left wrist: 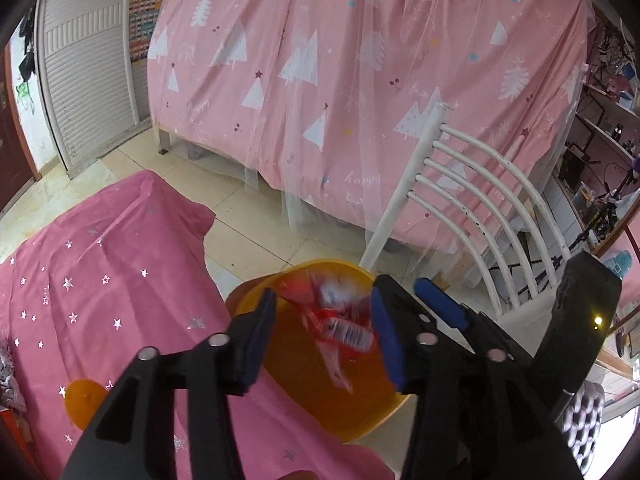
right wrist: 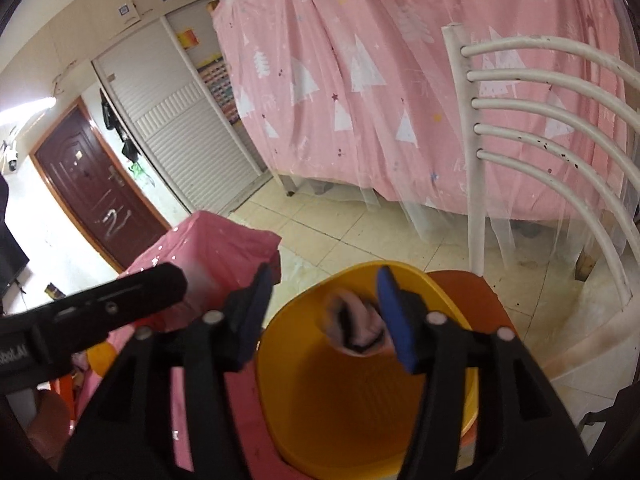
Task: Collect trash
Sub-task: 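Carry the bag and plush over the yellow bucket and open both tools, then move both open tools back over the table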
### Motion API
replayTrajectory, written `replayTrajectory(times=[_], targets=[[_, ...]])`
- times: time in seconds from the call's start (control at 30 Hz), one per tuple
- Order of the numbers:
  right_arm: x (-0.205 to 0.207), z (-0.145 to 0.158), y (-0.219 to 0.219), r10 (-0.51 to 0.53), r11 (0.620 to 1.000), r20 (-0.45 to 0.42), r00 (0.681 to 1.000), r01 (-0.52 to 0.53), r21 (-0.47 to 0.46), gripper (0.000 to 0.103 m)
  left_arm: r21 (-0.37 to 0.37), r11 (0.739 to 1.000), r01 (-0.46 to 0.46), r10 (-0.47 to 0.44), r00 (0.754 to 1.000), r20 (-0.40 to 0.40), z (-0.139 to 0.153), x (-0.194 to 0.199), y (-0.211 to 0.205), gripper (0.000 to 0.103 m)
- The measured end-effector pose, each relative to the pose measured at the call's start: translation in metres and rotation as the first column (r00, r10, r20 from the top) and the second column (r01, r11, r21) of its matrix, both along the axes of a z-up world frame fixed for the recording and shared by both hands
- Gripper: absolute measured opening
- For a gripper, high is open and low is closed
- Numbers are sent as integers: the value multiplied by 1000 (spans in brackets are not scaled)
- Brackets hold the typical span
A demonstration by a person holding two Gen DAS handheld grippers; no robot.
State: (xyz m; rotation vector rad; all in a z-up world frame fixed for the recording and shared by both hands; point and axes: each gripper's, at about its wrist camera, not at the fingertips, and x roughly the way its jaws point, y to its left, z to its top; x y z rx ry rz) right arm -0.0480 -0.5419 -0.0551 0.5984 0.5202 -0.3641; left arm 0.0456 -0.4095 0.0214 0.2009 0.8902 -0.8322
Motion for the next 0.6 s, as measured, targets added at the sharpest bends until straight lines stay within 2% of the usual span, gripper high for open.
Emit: replayTrajectory(times=[0.37, 0.47, 0.6], targets=[[0, 11, 6, 20, 1000, 29, 999, -19, -9, 53, -16, 999, -46, 46, 999, -5, 7, 3, 18, 47], [1, 18, 14, 38, 999, 43, 998, -38, -20, 58, -29, 998, -63, 63, 998, -3, 15, 3, 30, 48], [3, 26, 29, 70, 997, 63, 996, -68, -37, 59, -32, 995, -97, 98, 994, 37, 29, -1, 54, 49]])
